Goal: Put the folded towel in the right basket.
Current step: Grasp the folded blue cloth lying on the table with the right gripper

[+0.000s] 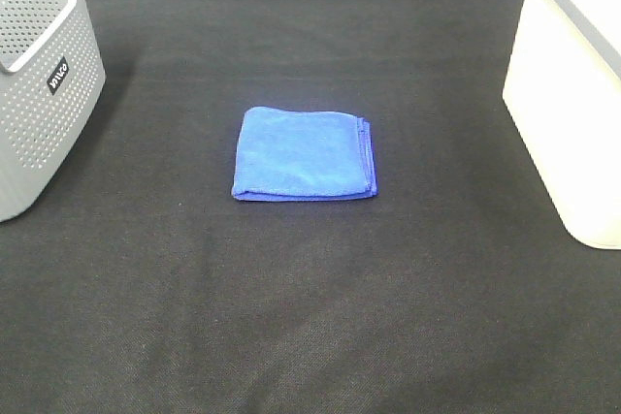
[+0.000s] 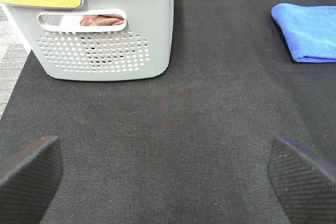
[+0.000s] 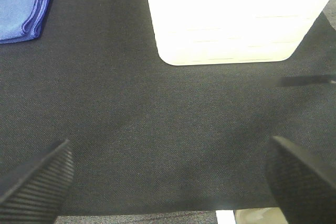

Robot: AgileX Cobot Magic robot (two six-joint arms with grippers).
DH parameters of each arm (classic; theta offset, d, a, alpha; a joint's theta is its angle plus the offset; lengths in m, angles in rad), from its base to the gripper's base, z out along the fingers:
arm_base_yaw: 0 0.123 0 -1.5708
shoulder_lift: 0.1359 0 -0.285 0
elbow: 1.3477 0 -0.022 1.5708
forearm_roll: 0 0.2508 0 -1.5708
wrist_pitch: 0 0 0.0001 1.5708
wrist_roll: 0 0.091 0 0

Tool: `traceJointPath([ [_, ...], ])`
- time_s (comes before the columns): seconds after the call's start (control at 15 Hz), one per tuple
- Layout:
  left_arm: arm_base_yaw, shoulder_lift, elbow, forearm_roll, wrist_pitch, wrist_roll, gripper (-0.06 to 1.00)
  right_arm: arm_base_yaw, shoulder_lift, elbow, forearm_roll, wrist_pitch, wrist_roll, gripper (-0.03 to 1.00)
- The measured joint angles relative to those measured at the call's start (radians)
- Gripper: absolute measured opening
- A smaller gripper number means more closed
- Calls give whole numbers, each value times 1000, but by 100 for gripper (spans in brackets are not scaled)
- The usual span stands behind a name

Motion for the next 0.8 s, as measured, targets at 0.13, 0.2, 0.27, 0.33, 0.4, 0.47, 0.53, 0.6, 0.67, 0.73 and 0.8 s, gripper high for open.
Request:
traceJointPath([
  [0.13,0,0,0,0,0,0,99,0,0,0,0,0,0,96],
  [0.2,0,0,0,0,0,0,99,0,0,0,0,0,0,96],
  [0.27,0,0,0,0,0,0,99,0,0,0,0,0,0,96],
  [0.33,0,0,0,0,0,0,99,0,0,0,0,0,0,96],
  [0.4,0,0,0,0,0,0,99,0,0,0,0,0,0,96],
  [0.47,0,0,0,0,0,0,99,0,0,0,0,0,0,96],
  [0.53,0,0,0,0,0,0,99,0,0,0,0,0,0,96],
  [0.6,0,0,0,0,0,0,99,0,0,0,0,0,0,96],
  [0.67,0,0,0,0,0,0,99,0,0,0,0,0,0,96],
  [0.73,0,0,0,0,0,0,99,0,0,0,0,0,0,96],
  [0.8,0,0,0,0,0,0,99,0,0,0,0,0,0,96],
])
